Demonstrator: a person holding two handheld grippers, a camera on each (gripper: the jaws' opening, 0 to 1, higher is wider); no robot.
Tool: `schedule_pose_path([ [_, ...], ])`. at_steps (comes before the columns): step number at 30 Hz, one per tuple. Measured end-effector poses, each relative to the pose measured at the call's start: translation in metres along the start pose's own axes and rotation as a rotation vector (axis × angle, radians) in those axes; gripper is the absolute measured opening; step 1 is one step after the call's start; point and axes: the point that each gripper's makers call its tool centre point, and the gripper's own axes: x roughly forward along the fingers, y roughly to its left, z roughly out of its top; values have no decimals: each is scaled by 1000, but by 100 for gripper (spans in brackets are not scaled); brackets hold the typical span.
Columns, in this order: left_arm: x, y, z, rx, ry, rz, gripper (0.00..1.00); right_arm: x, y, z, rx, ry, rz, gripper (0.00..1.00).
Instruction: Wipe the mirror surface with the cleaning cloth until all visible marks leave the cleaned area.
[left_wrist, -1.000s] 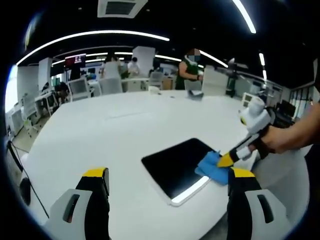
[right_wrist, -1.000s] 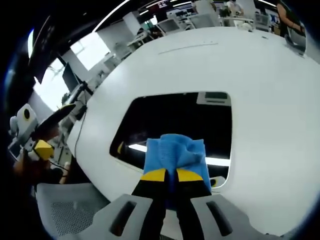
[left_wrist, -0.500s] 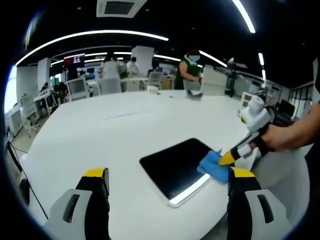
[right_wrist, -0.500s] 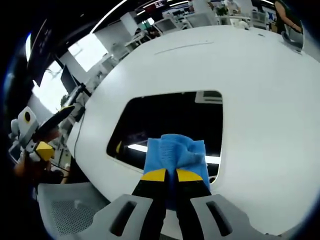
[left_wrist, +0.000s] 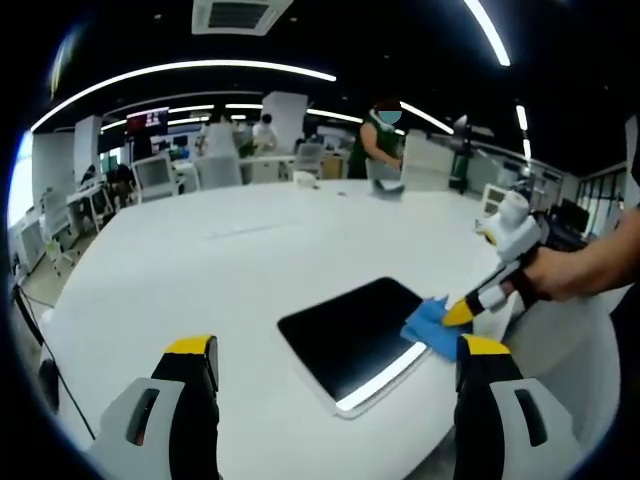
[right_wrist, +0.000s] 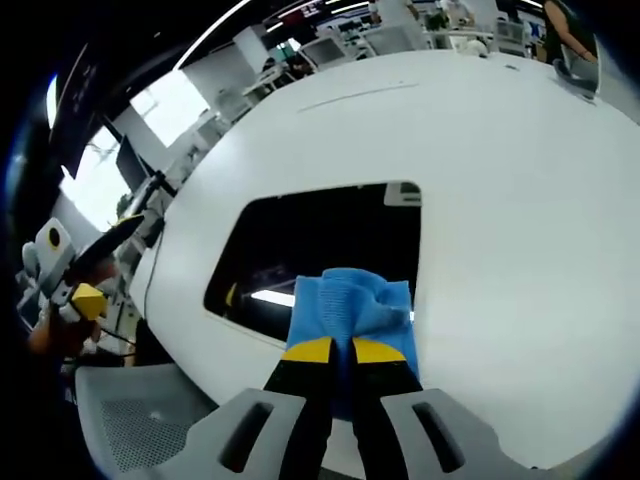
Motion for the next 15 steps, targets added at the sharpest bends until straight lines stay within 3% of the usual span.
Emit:
schedule_pose_path([
  [15,3,-3,0,5,0,-1,99,-5,-11,-1,29,-4,-15,1],
])
